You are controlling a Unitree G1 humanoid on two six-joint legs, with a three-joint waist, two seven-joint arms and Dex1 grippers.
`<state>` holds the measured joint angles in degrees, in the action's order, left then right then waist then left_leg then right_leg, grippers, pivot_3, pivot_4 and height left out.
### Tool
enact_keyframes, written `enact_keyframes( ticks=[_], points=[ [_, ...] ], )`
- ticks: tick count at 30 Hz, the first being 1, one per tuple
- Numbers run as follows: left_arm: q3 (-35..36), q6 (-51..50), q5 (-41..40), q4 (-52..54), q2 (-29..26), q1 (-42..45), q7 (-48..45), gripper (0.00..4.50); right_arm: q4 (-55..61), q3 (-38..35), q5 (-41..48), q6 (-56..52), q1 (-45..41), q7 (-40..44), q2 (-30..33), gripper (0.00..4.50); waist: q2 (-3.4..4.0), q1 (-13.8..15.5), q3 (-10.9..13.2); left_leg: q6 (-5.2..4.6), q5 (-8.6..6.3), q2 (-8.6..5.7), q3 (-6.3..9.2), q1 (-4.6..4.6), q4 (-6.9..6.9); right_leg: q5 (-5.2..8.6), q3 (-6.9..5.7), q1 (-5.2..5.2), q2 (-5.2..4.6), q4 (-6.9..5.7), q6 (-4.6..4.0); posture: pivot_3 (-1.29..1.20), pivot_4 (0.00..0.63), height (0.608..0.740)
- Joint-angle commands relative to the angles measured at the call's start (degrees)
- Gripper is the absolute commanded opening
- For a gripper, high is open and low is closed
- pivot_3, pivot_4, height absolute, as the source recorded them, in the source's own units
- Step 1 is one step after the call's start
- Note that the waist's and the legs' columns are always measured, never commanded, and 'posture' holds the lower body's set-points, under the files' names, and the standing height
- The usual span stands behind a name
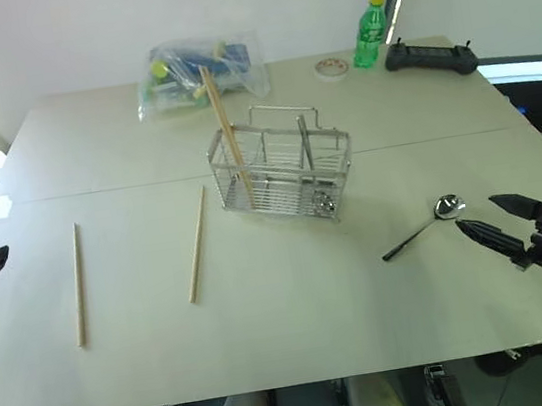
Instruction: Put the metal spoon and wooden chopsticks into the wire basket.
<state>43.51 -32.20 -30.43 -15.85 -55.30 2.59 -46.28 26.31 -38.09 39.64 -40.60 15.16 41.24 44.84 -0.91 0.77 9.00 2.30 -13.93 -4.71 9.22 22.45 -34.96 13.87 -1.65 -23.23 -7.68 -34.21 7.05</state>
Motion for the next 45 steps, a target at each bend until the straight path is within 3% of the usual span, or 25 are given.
enact_keyframes(
  ticks=[1,23,33,39,45],
  points=[
    [0.73,0.13,-0.18,0.54,-1.89,0.79,-0.38,4.50,1.12,0.16,0.31,1.00,-0.75,-0.52,-0.61,4.14,-0.01,-0.01,0.00,-0.01,0.01,0.00,0.00,0.00,0.00,0.00,0.00,0.00,0.00,0.00,0.00,0.00,0.150,0.702],
    [-0.82,-0.67,0.19,1.70,-1.44,1.90,0.46,4.50,0.50,-0.18,-0.46,1.66,-0.22,-0.68,-0.69,4.14,-0.04,-0.01,-0.03,-0.08,0.05,0.00,-0.02,-0.04,-0.06,-0.03,0.01,0.02,0.01,-0.08,-0.02,0.00,0.150,0.702],
    [-6.34,-11.38,-10.85,23.10,-0.98,7.69,-1.28,4.50,-6.94,1.81,-4.99,3.83,-6.61,4.67,8.91,4.14,0.04,-0.06,0.01,-0.09,0.06,-0.01,-0.20,-0.09,-0.24,-0.07,0.03,0.11,-0.02,-0.10,-0.03,0.00,0.150,0.702],
    [-16.33,-17.91,-20.14,36.01,-3.29,12.92,-7.57,4.50,-14.08,10.05,-10.34,11.10,-15.71,14.54,19.43,4.14,0.14,-0.40,0.08,-0.10,0.06,0.29,-0.80,-0.14,-0.19,-0.15,0.01,0.03,0.10,-0.17,-0.11,0.00,0.150,0.702],
    [-30.75,-16.37,-20.45,41.22,-3.12,20.50,-15.28,4.50,-25.04,27.06,-17.27,21.99,-31.76,28.45,24.33,4.14,0.19,-1.21,0.17,-0.12,0.06,0.39,-1.21,-0.20,-0.24,-0.19,0.02,0.07,0.04,-0.09,-0.10,0.00,0.150,0.702]
  ],
)
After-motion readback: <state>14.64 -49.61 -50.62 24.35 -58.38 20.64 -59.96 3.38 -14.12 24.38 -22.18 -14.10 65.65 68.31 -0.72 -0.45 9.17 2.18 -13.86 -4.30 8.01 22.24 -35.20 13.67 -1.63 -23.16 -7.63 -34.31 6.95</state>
